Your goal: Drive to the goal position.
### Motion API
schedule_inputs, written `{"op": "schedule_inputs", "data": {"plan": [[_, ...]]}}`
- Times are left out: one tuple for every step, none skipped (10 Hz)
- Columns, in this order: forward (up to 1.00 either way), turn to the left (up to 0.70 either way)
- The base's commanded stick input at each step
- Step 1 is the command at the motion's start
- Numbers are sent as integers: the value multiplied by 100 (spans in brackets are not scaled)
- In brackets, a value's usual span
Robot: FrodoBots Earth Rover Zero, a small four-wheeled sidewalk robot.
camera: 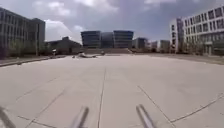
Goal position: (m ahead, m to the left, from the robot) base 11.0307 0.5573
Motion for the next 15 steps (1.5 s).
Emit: {"op": "schedule_inputs", "data": {"plan": [[100, -28], [100, -36], [100, -36], [100, -36], [100, -36], [100, -36], [100, -36], [100, -36], [100, 4], [100, 4], [100, 4], [100, 4], [100, 4], [100, 4], [100, 4]]}}
